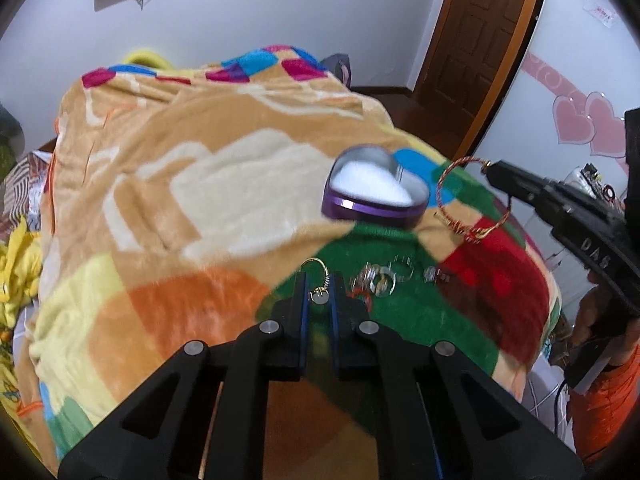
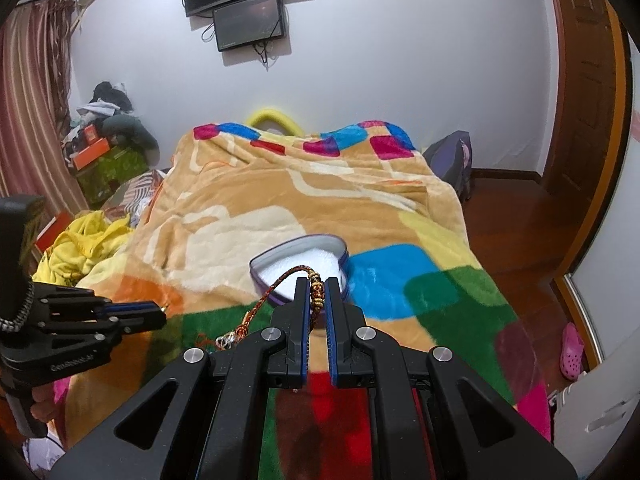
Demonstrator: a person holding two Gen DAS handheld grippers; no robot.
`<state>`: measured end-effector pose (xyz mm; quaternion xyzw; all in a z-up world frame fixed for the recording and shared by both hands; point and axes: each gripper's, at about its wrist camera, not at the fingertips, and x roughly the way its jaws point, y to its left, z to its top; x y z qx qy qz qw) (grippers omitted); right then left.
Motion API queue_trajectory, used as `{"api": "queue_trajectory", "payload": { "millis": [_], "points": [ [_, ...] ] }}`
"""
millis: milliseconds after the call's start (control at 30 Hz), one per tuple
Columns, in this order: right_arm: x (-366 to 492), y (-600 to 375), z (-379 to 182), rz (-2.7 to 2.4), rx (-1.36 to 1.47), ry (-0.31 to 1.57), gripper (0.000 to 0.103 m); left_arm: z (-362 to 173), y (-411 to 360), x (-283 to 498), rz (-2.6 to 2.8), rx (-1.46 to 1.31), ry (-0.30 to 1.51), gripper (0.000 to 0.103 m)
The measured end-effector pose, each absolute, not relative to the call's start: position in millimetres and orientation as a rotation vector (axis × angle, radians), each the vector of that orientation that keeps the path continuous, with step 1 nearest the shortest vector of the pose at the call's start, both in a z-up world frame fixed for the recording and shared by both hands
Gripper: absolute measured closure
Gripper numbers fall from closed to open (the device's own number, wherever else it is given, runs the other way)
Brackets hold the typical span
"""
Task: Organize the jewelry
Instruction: 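Grasp beaded bracelet with right tool while left tool grasps gold bangle, drop into tin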
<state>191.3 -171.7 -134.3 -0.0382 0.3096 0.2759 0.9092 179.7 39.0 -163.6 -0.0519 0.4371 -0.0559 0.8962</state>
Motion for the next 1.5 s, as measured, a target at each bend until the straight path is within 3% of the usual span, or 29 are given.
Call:
{"api": "queue_trajectory", "payload": {
  "millis": [600,1500],
  "points": [
    [225.4,-161.6,-135.2,0.568,-0.047,0.617,0.097,-136.2,29.0,239.0,-0.156,-0.099,0.800,0.095],
    [258.2,-140.8,-170.6,0.618,-0.095,0.774,0.097,-183.8,14.1,293.3,-0.223,-0.085,0.948,0.095]
  ]
}}
